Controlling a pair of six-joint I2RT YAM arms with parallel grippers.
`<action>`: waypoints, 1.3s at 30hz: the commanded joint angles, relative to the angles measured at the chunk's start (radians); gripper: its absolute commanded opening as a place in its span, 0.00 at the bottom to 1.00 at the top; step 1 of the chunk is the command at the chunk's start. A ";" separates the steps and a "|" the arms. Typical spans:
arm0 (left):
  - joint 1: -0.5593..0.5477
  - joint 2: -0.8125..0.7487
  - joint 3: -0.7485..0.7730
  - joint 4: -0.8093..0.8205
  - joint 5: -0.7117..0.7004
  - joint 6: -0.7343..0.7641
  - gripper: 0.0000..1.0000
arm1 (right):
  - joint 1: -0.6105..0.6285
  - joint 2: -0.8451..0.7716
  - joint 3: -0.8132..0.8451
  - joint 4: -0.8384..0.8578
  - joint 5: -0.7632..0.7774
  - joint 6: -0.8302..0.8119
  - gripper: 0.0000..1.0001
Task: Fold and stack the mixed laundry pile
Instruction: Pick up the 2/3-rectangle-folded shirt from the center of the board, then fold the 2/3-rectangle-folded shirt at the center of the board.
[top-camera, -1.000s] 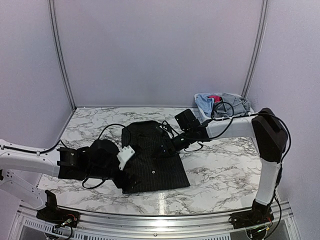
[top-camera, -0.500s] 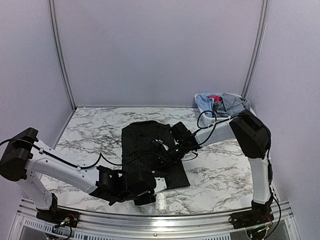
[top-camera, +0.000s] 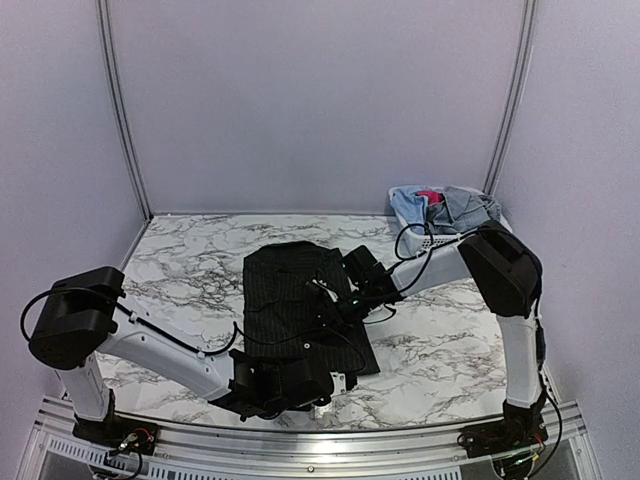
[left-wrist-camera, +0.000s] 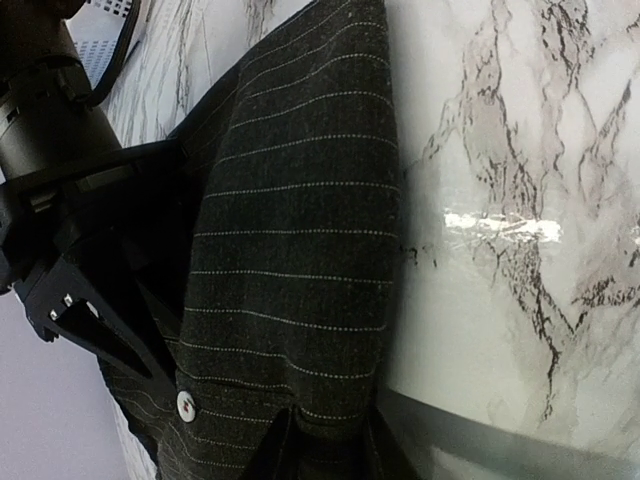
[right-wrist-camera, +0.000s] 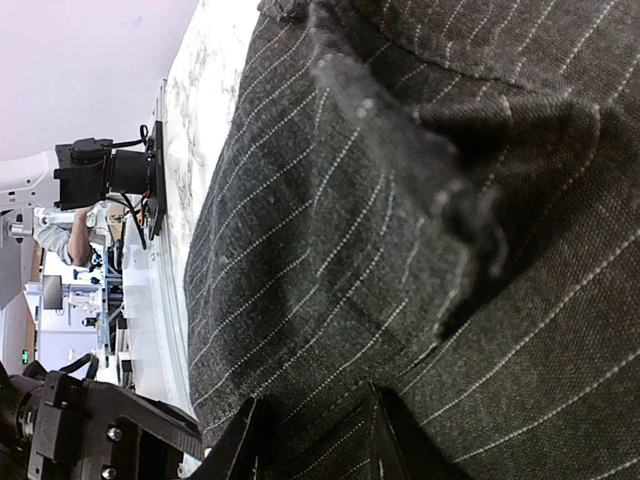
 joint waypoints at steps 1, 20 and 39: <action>-0.013 0.013 -0.006 0.013 -0.048 0.044 0.13 | 0.006 -0.021 -0.014 -0.013 0.013 0.025 0.35; -0.080 -0.332 -0.035 -0.269 0.190 -0.164 0.00 | 0.050 -0.087 0.150 -0.127 -0.005 -0.023 0.45; -0.056 -0.528 0.206 -0.586 0.328 -0.225 0.00 | 0.219 -0.113 -0.179 0.027 0.005 -0.001 0.38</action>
